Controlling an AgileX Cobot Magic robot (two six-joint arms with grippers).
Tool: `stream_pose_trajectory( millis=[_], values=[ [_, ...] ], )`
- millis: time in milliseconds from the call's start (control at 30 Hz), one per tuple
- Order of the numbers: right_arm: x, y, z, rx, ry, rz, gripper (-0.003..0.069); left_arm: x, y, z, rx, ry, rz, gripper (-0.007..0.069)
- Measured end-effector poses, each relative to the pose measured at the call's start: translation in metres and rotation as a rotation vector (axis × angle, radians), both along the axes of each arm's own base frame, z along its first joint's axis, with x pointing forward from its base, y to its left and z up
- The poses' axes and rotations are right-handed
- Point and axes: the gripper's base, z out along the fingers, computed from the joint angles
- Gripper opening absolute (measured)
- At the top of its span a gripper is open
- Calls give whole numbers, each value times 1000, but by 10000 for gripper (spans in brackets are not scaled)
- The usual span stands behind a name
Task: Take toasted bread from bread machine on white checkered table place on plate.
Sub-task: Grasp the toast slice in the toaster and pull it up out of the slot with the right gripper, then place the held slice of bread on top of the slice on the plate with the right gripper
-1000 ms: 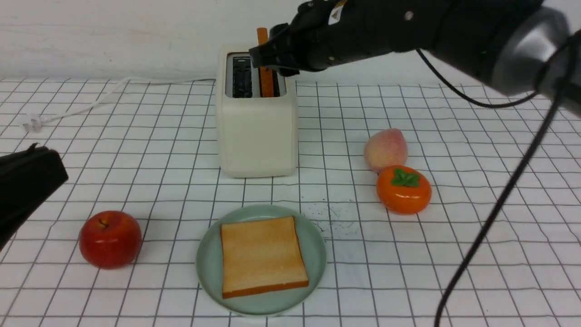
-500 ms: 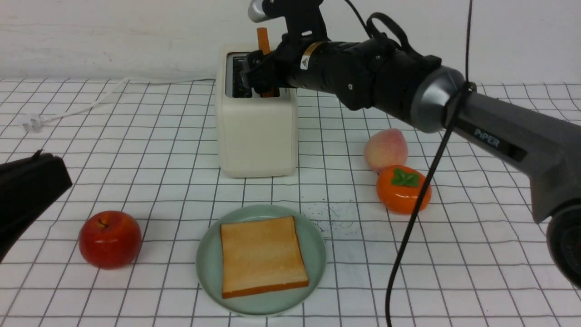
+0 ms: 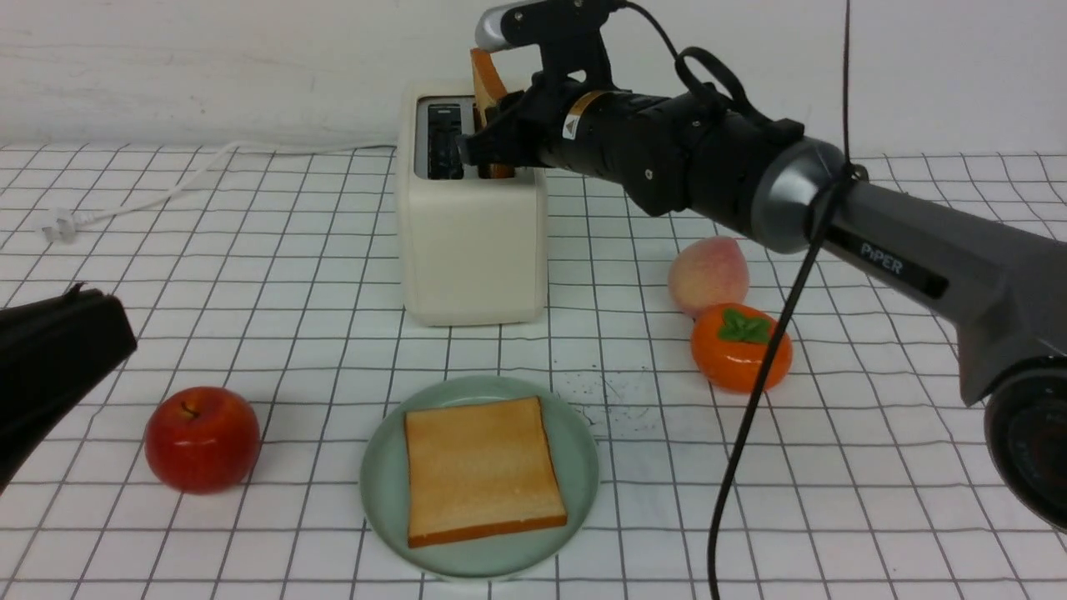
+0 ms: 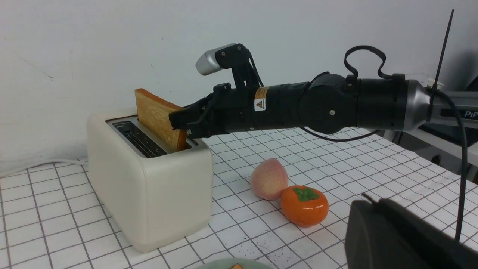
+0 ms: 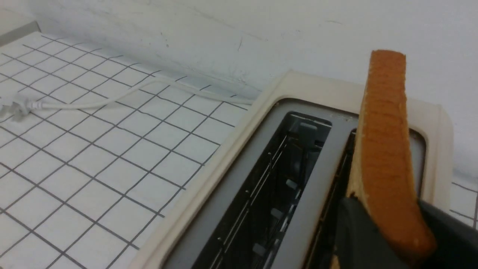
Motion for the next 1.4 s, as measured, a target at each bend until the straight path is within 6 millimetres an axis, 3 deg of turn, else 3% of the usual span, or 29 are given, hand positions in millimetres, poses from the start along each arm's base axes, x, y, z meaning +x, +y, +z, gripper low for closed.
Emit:
stream_pose_trajectory(
  millis=[367,500,667,767,867,1033,1133,1233,1267,1300,1400],
  values=[
    [-2,-1,7,5,-13,0,106,0,0,0,1,1,-1,-13],
    [-13,-5,40,30,-58,4,106,0,0,0,1,1,-1,-13],
    [-50,-8,105,64,-115,34,105,0,0,0,2,2,-1,-13],
    [-76,-7,134,62,-117,65,105,0,0,0,4,1,-1,-13],
    [-112,-11,168,16,-106,109,105,0,0,-1,6,4,-3,-13],
    [-165,-31,194,-121,3,187,105,-2,-2,-5,43,35,-30,-13],
    [-198,-49,193,-184,110,253,105,-3,-3,-8,65,58,-48,-13],
    [-228,-62,170,-189,268,328,105,-3,-4,-10,79,75,-62,-13],
    [-233,-63,159,-184,316,347,104,-4,-4,-10,81,78,-64,-13],
    [-235,-63,161,-176,316,352,104,-4,-4,-10,81,78,-64,-13],
    [-242,-56,126,-139,455,429,105,-4,-5,-11,88,82,-66,-13]
  ],
)
